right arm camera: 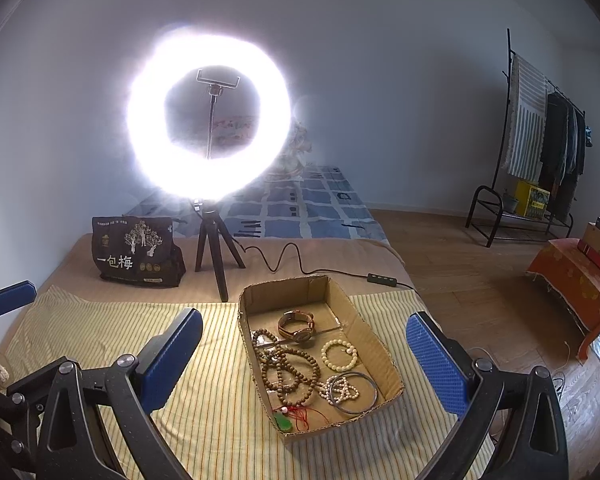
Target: Organize jewelry
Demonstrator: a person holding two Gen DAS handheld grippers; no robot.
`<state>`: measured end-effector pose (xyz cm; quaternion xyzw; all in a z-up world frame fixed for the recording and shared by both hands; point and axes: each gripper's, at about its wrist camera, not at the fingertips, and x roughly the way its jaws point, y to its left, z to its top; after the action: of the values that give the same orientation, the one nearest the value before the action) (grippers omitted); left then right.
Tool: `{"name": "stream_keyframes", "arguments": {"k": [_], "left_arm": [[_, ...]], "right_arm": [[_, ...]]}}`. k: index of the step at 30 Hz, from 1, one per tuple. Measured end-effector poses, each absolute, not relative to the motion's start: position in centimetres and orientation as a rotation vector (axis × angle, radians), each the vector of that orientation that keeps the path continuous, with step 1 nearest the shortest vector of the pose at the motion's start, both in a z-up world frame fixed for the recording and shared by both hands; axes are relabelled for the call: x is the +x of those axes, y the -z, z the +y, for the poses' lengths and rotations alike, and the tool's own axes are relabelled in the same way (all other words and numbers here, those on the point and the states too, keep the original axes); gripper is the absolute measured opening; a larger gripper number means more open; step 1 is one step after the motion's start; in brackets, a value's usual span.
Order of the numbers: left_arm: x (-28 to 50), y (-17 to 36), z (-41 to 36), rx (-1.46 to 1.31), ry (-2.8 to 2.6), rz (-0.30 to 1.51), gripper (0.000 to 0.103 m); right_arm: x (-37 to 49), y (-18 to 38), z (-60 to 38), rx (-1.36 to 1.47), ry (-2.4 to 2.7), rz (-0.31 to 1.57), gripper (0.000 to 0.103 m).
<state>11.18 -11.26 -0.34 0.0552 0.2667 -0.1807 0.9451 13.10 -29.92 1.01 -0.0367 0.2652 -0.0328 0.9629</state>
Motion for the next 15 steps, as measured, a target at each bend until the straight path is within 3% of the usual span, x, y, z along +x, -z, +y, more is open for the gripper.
{"name": "stream_keyframes", "arguments": {"k": [15], "left_arm": [[11.27, 0.52, -11.33, 0.124, 0.364, 0.55, 0.103]], "right_arm": [[13.12, -0.66, -29.75, -0.085, 0.067, 0.546, 0.103]]}}
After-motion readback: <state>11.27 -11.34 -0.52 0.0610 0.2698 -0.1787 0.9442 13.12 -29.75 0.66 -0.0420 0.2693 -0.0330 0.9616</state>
